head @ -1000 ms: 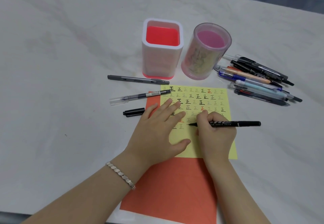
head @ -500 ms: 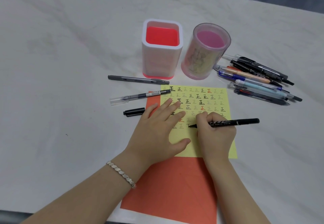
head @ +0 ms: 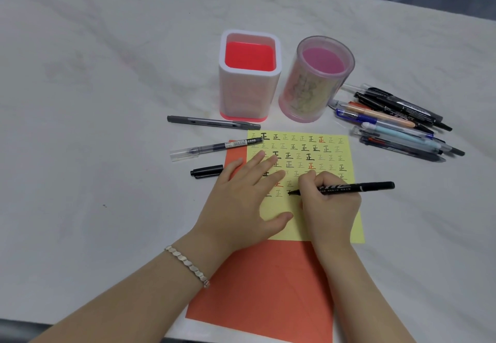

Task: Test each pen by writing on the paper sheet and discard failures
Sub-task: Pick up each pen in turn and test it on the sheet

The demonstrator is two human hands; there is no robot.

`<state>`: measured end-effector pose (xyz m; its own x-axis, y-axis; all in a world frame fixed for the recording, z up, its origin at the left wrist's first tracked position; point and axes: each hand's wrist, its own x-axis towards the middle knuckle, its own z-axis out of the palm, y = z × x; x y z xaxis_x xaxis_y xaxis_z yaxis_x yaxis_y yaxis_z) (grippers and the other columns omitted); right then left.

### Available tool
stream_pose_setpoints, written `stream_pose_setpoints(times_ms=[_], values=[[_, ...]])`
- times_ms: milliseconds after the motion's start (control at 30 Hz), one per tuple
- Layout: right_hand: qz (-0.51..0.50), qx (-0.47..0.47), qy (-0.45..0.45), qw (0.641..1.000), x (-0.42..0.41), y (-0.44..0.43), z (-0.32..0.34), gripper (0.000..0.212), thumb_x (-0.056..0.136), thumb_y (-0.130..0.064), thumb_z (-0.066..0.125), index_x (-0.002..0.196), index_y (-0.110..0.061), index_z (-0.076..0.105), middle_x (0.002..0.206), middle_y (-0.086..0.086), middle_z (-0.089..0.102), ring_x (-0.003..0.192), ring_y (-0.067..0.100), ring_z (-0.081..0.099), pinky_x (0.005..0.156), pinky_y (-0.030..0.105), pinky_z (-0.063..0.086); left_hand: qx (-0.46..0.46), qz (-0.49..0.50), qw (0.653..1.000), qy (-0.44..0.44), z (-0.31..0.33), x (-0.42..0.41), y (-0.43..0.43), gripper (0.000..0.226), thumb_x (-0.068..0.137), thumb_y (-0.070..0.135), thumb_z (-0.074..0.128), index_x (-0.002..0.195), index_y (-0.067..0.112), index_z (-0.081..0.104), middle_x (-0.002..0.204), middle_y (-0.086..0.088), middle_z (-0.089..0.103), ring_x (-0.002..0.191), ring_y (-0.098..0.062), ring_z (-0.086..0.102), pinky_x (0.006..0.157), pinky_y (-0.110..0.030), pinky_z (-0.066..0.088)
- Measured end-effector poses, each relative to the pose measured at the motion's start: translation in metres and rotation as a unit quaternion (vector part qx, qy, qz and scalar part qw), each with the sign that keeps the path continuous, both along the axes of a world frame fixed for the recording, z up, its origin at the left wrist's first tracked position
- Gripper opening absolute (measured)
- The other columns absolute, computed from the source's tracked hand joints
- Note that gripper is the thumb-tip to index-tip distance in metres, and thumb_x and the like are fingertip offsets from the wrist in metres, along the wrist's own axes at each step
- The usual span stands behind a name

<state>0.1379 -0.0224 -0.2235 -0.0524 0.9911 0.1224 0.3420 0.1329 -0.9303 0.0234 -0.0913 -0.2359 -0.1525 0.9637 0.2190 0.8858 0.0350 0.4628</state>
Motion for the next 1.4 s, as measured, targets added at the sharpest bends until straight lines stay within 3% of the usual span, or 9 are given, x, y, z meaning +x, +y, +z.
stream_pose_setpoints(times_ms=[167,300,367,600,800,933,1133,1300,1400], values=[[-0.003,-0.012,0.006,1.000,0.000,0.000,0.002,0.034,0.067,-0.017,0.052,0.039,-0.015,0.032,0.036,-0.005,0.031,0.040,0.008,0.030,0.046,0.013,0.028,0.001,0.000,1.000,0.001,-0.001,0.000,0.000,0.064,0.071,0.060,0.048,0.122,0.023,0.060,0.139,0.003,0.049,0.134,-0.013,0.036,0.108,-0.039,0.020],[0.008,-0.009,0.000,1.000,0.000,-0.002,0.003,0.034,0.067,-0.016,0.052,0.042,-0.002,0.035,0.041,0.007,0.034,0.042,0.009,0.031,0.046,0.013,0.029,0.003,-0.001,1.000,0.002,0.000,0.000,0.000,0.064,0.071,0.060,0.048,0.121,0.022,0.060,0.138,0.003,0.049,0.133,-0.013,0.037,0.108,-0.039,0.020],[0.012,-0.005,-0.005,1.000,-0.001,-0.002,0.003,0.033,0.067,-0.015,0.052,0.040,-0.006,0.035,0.038,-0.004,0.031,0.041,0.009,0.030,0.046,0.012,0.028,0.003,-0.001,1.000,0.004,-0.001,-0.001,0.000,0.064,0.071,0.060,0.048,0.121,0.022,0.060,0.138,0.003,0.049,0.133,-0.014,0.037,0.108,-0.039,0.020],[-0.038,-0.002,-0.002,0.999,0.001,0.000,0.003,0.039,0.067,-0.014,0.050,0.039,-0.024,0.025,0.032,-0.007,0.028,0.039,0.008,0.027,0.044,0.014,0.024,-0.001,-0.005,1.000,0.007,-0.001,-0.001,0.000,0.064,0.071,0.060,0.049,0.121,0.023,0.060,0.138,0.003,0.049,0.133,-0.013,0.037,0.109,-0.038,0.019],[-0.062,-0.041,0.054,0.996,0.007,0.003,0.010,0.035,0.072,-0.017,0.052,0.046,0.002,0.039,0.037,0.000,0.036,0.042,0.007,0.033,0.044,0.013,0.028,-0.014,-0.013,1.000,0.008,0.000,-0.001,-0.001,0.063,0.071,0.059,0.048,0.121,0.022,0.060,0.138,0.003,0.050,0.133,-0.014,0.038,0.108,-0.038,0.020],[-0.026,-0.075,0.056,0.995,0.018,0.007,0.019,0.041,0.085,-0.016,0.059,0.047,-0.008,0.048,0.036,-0.004,0.047,0.040,0.005,0.041,0.045,0.012,0.034,0.000,-0.018,1.000,-0.004,0.002,-0.002,0.000,0.053,0.081,0.052,0.046,0.117,0.017,0.063,0.135,-0.002,0.053,0.130,-0.015,0.040,0.106,-0.038,0.023],[0.019,-0.106,0.033,0.994,0.038,0.006,0.033,0.039,0.087,-0.025,0.060,0.052,-0.013,0.046,0.036,-0.005,0.048,0.038,0.004,0.041,0.048,0.022,0.036,0.090,0.029,0.995,0.008,0.008,-0.013,-0.007,0.030,0.086,0.015,0.043,0.104,0.004,0.065,0.110,-0.012,0.063,0.100,-0.020,0.049,0.088,-0.032,0.038],[0.037,-0.120,0.009,0.992,0.054,0.006,0.039,0.041,0.086,-0.023,0.062,0.052,-0.010,0.042,0.037,-0.004,0.048,0.038,0.005,0.041,0.049,0.024,0.035,0.035,0.139,0.987,0.073,0.020,-0.038,-0.021,0.034,0.080,0.022,0.039,0.089,0.006,0.068,0.091,-0.011,0.064,0.084,-0.031,0.053,0.071,-0.037,0.044],[0.045,-0.123,0.019,0.991,0.058,0.006,0.040,0.041,0.086,-0.021,0.062,0.052,-0.010,0.042,0.037,-0.003,0.048,0.038,0.007,0.040,0.044,0.015,0.034,-0.013,0.151,0.986,0.075,0.025,-0.047,-0.030,0.035,0.082,0.026,0.037,0.076,0.010,0.067,0.080,-0.006,0.061,0.074,-0.032,0.054,0.062,-0.036,0.044]])
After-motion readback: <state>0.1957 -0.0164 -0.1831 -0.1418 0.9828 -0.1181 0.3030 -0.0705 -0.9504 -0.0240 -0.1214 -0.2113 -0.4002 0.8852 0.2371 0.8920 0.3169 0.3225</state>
